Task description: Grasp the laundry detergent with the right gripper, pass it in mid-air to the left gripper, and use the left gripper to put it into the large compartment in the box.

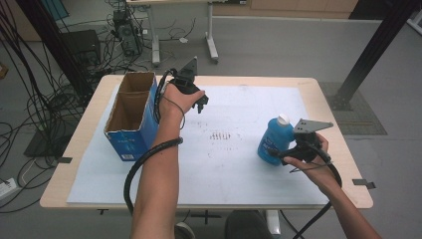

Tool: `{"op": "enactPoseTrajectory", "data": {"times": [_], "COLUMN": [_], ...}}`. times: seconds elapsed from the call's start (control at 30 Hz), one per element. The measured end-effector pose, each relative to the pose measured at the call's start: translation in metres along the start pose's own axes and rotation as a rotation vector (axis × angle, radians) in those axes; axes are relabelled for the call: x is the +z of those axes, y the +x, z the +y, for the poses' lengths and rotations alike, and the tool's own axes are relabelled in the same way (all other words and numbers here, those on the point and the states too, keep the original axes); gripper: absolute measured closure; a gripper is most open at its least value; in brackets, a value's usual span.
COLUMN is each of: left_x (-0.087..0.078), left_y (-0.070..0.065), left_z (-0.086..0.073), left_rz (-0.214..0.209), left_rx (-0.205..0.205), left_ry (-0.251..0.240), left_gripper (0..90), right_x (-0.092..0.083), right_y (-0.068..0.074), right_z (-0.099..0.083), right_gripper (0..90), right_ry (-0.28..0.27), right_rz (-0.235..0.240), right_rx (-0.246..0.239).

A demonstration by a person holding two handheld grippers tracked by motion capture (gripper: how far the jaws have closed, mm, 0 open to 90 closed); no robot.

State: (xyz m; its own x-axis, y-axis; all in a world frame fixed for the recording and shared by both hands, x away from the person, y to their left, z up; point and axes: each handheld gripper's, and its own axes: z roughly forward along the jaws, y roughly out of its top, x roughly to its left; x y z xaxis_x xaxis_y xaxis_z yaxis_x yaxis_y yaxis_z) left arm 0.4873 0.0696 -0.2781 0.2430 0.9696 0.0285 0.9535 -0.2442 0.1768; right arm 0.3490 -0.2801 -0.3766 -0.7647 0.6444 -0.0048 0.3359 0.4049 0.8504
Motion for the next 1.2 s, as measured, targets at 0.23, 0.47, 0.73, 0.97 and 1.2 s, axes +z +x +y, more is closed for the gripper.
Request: {"op": "enactPoseTrajectory", "data": {"times": [0.23,0.47,0.73,0.97,1.2], "left_x": [-0.0003,-0.0005,-0.0008,-0.001,0.0002], "left_y": [0.0,0.0006,-0.0011,-0.0018,-0.0021], "left_z": [0.0003,-0.0002,0.0003,0.0007,0.0004], "left_rz": [-0.002,-0.002,-0.008,-0.008,-0.007], "left_rx": [0.002,0.001,0.003,0.003,0.005], "left_ry": [0.0,-0.001,-0.003,-0.004,-0.002], "left_gripper": [5.4,5.4,5.4,5.4,5.4], "right_x": [-0.0002,-0.0003,0.0003,-0.0002,-0.0005], "right_y": [0.0002,0.0001,0.0009,0.0005,0.0005], "right_z": [0.0009,0.0013,0.0007,0.0004,0.0003], "right_gripper": [1.7,1.7,1.7,1.7,1.7], "right_ry": [-0.004,-0.005,-0.005,-0.005,-0.006], "right_rz": [-0.003,-0.005,-0.004,-0.006,-0.006], "right_rx": [-0.002,-0.003,-0.006,-0.008,-0.007]}}
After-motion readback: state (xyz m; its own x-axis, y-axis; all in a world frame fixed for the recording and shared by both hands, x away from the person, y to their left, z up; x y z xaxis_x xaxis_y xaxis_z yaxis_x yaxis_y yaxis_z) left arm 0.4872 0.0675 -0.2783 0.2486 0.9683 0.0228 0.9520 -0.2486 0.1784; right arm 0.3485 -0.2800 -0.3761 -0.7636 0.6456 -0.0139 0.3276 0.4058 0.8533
